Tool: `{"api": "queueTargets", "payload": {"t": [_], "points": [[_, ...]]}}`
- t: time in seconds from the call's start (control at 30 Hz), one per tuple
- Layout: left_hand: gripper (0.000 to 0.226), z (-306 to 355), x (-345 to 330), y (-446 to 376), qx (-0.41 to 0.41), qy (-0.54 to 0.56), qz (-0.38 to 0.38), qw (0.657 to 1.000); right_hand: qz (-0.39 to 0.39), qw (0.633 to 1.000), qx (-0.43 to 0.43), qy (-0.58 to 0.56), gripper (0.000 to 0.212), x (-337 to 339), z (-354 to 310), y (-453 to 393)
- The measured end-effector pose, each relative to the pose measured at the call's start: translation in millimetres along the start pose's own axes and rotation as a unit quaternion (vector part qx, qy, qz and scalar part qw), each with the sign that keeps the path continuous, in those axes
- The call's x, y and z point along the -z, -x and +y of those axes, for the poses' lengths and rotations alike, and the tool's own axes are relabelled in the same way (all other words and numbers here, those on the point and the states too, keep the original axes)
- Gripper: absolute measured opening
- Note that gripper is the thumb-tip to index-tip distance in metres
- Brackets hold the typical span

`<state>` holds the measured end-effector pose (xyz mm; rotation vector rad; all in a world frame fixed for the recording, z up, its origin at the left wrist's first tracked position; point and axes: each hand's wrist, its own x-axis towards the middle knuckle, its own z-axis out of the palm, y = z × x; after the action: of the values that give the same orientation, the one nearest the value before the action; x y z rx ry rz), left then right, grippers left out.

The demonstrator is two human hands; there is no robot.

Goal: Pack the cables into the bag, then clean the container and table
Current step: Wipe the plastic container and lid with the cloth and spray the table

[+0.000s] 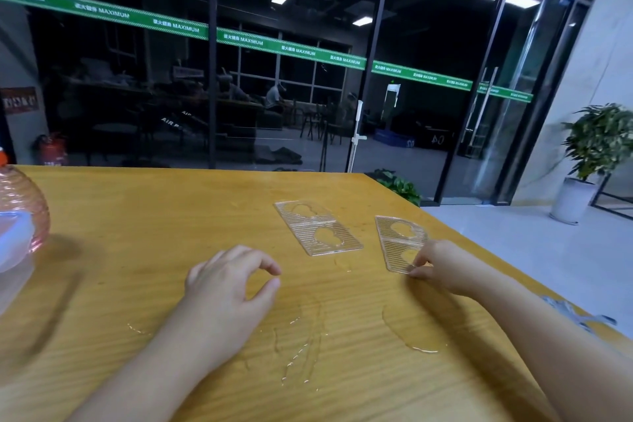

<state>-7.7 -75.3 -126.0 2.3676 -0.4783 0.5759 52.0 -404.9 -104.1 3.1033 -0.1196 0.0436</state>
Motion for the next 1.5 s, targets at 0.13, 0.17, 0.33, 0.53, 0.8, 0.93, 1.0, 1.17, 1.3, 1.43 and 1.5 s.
{"api": "queueTargets", "payload": {"t": [0.13, 0.17, 0.33, 0.53, 0.8, 0.93, 1.0, 1.17, 1.3, 1.43, 1.5], "points": [[0.044, 1, 1, 0, 0.008, 0.004, -0.001, 1.000, -0.008, 1.000, 0.023, 0.001, 0.030, -1, 0, 2], [0.044, 2, 1, 0, 0.011, 0.004, -0.003, 1.000, -0.008, 1.000, 0.025, -0.010, 0.028, -1, 0, 2], [0.020, 4, 2, 2, 0.019, 0.005, -0.011, 1.000, 0.004, 0.993, 0.010, -0.118, 0.024, 7, 2, 8], [0.005, 7, 4, 5, 0.017, 0.016, -0.008, 1.000, 0.098, 0.973, 0.014, -0.209, 0.024, 9, 2, 10], [0.009, 9, 5, 6, 0.006, 0.012, 0.003, 1.000, 0.323, 0.912, 0.167, -0.190, 0.035, 12, -13, 11], [0.033, 13, 8, 8, 0.001, 0.017, 0.047, 0.999, 0.394, 0.865, 0.289, -0.118, 0.038, 17, -38, 23], [0.054, 11, 12, 8, -0.008, 0.004, 0.056, 0.998, 0.411, 0.846, 0.331, -0.078, 0.043, 19, -53, 31], [0.064, 1, 16, 9, -0.062, -0.086, 0.081, 0.991, 0.433, 0.794, 0.426, -0.024, 0.036, 20, -83, 44], [0.048, 0, 16, 11, -0.129, -0.141, 0.108, 0.976, 0.439, 0.770, 0.461, -0.034, 0.037, 21, -103, 51], [0.018, -1, 12, 15, -0.149, -0.124, 0.149, 0.970, 0.432, 0.764, 0.475, -0.070, 0.036, 18, -130, 55], [0.014, -5, 15, 14, -0.127, -0.128, 0.169, 0.969, 0.432, 0.768, 0.466, -0.082, 0.038, 20, -146, 55]]}}
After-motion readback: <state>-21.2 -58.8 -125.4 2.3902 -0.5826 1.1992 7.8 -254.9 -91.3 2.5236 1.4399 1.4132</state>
